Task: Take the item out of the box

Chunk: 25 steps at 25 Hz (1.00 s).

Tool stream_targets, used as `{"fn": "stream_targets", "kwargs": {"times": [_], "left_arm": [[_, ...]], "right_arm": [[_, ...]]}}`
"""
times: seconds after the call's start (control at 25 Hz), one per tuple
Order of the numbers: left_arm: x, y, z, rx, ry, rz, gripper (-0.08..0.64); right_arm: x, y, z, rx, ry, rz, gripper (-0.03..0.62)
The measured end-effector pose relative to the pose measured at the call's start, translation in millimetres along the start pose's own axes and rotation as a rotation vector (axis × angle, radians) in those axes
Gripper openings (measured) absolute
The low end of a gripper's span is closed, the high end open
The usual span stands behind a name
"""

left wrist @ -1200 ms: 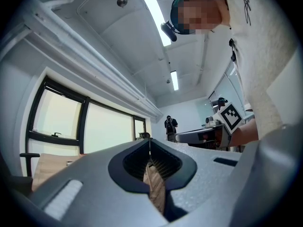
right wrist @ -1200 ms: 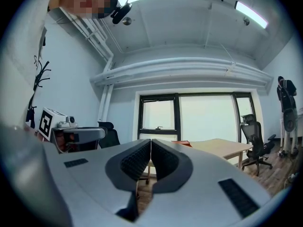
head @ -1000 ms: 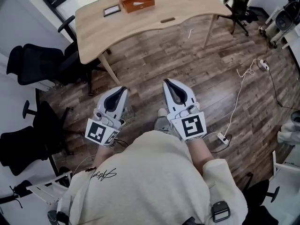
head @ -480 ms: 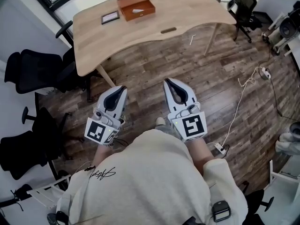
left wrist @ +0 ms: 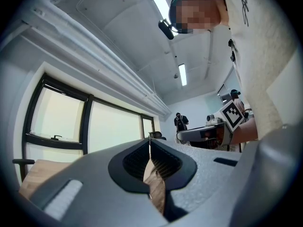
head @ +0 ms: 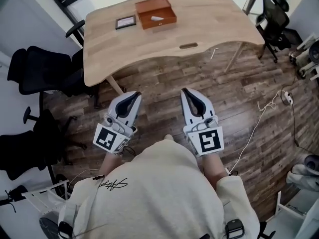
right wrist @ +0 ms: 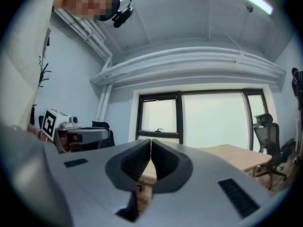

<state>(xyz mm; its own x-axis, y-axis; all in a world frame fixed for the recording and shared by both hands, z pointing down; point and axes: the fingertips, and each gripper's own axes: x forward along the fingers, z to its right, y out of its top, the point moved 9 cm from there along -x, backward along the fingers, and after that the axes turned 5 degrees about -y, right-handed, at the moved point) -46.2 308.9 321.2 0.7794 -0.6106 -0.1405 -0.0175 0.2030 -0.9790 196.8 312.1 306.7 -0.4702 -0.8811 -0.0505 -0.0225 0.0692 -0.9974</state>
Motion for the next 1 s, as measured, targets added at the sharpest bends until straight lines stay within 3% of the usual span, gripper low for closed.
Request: {"fn": "stream_targets", "kwargs": {"times": [1.0], "left_arm": [[26, -8, -23, 0.007, 0.033, -0.021, 0.011]], "right_arm": [[35, -3, 24, -0.02, 0.053, -0.009, 0.012]]}}
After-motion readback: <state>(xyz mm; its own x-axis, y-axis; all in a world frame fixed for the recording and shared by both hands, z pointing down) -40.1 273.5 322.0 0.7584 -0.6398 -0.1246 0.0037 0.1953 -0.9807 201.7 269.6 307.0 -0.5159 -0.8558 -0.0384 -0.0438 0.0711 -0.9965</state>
